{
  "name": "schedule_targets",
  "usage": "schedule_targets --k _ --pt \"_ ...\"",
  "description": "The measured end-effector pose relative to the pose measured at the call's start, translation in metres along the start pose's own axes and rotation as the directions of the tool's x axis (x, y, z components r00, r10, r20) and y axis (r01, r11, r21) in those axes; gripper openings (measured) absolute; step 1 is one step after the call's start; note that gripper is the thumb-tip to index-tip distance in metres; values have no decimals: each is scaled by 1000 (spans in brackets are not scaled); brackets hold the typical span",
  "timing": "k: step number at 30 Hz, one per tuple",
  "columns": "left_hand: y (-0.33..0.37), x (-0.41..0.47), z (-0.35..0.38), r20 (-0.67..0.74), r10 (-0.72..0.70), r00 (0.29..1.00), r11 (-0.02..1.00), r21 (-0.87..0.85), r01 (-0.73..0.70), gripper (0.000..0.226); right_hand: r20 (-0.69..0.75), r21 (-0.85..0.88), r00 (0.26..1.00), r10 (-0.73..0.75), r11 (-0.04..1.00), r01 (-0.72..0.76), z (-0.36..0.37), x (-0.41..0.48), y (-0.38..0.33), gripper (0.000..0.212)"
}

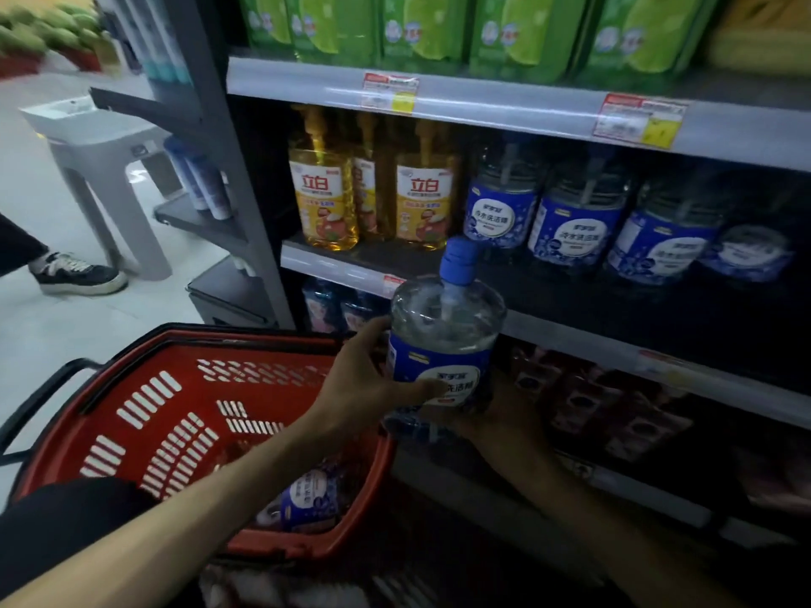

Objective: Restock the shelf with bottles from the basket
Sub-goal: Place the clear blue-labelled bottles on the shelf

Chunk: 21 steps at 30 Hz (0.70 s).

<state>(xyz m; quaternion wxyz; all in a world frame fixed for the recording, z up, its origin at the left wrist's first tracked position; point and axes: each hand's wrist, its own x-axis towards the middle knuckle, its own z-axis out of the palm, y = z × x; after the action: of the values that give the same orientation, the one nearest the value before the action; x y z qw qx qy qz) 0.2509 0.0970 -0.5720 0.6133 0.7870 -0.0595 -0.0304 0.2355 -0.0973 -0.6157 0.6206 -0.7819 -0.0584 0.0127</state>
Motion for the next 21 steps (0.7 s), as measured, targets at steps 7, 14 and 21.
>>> schedule_targets --k 7,14,21 --pt "21 10 52 60 105 993 993 52 -108 86 -148 59 989 7 998 2 -47 -21 6 80" --pt "44 26 125 105 176 979 983 39 -181 91 -271 21 962 -29 999 36 -108 -27 16 104" --pt "75 46 201 129 284 950 959 -20 -284 88 -463 -6 882 -88 995 96 -177 -28 21 104"
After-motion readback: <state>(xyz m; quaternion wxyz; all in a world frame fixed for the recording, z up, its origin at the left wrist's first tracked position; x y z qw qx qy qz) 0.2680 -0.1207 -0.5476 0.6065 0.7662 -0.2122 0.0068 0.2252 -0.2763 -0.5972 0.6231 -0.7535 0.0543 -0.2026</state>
